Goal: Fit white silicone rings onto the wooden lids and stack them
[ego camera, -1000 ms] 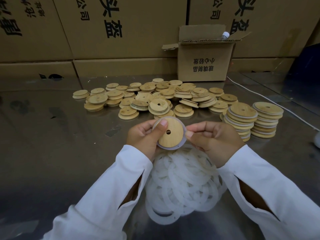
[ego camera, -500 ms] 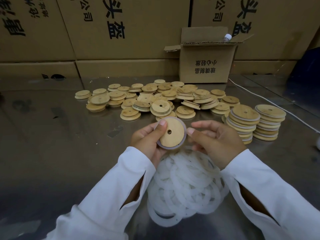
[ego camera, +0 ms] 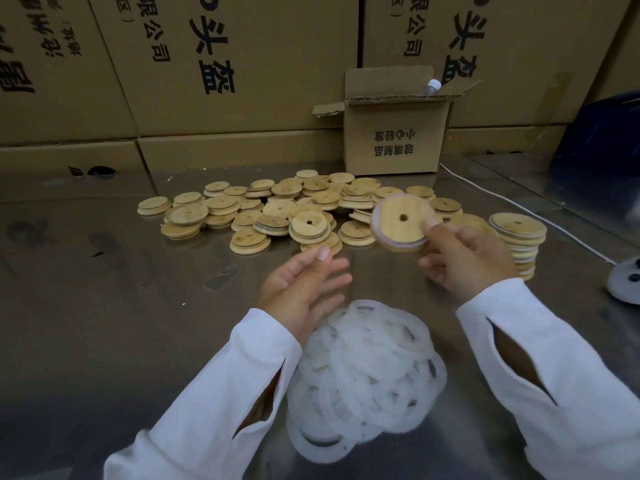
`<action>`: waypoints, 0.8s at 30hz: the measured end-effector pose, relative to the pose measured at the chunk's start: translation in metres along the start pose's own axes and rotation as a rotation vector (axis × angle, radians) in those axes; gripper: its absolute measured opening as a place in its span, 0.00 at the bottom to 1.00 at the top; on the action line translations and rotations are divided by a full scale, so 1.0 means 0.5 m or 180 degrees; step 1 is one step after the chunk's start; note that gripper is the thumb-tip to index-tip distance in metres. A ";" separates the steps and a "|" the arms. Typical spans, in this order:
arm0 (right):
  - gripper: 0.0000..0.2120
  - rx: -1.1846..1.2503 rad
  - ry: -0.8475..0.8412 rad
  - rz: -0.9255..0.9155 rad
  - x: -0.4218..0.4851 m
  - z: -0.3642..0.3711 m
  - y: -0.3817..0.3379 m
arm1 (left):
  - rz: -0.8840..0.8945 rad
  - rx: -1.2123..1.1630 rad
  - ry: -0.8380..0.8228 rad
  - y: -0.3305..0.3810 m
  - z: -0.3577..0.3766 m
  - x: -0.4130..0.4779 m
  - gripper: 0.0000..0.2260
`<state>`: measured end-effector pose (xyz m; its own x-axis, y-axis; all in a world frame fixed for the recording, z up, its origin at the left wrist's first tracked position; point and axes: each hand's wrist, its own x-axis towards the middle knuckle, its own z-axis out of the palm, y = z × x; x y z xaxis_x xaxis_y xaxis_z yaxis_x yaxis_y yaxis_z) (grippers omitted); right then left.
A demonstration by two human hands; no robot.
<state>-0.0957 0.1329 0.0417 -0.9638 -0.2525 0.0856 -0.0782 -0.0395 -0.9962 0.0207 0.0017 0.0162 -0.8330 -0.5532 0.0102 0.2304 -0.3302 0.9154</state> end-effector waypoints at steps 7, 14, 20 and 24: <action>0.11 0.0812 0.1207 0.0555 0.087 -0.097 -0.009 | 0.0055 0.0085 -0.0029 -0.005 0.000 -0.002 0.21; 0.21 0.0679 0.1225 0.0744 0.144 -0.122 0.032 | 0.0129 0.0104 -0.0013 -0.009 0.001 0.000 0.21; 0.23 0.0725 0.1379 0.0724 0.168 -0.128 0.044 | 0.0163 0.0082 -0.0021 -0.012 -0.001 0.003 0.20; 0.23 0.0662 0.1028 0.0786 0.178 -0.131 0.048 | 0.0149 0.0097 -0.0011 -0.012 -0.002 0.004 0.21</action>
<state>-0.2000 0.1726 0.0244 -0.9798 0.0343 -0.1971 0.1852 -0.2176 -0.9583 0.0183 0.0019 0.0100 -0.8233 -0.5649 0.0545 0.2537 -0.2805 0.9257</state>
